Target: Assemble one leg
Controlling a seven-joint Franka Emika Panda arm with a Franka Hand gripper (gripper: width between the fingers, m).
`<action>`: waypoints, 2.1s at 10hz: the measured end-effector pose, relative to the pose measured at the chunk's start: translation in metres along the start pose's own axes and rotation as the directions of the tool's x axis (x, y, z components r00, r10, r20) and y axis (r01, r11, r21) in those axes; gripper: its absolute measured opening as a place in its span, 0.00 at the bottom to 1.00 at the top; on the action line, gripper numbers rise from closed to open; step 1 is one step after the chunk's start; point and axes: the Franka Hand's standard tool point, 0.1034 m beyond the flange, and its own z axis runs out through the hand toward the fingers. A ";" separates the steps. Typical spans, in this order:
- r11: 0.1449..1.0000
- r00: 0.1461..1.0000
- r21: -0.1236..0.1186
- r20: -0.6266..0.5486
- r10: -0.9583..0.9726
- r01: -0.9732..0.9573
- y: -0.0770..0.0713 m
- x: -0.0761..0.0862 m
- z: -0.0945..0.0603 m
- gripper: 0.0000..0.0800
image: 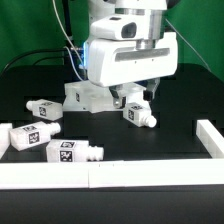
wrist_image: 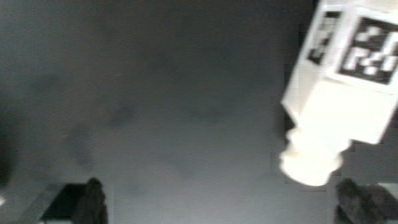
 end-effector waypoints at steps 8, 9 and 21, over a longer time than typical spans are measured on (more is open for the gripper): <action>0.997 0.998 0.039 0.002 0.066 -0.066 -0.038 -0.019 0.031 0.81; 0.997 0.998 0.043 0.006 0.064 -0.064 -0.038 -0.022 0.036 0.81; 0.974 0.976 0.064 0.018 0.215 -0.216 -0.129 0.017 0.027 0.35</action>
Offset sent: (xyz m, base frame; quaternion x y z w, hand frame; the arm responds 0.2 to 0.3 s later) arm 0.0000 0.0000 0.0000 0.0000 0.0000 0.0000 1.0000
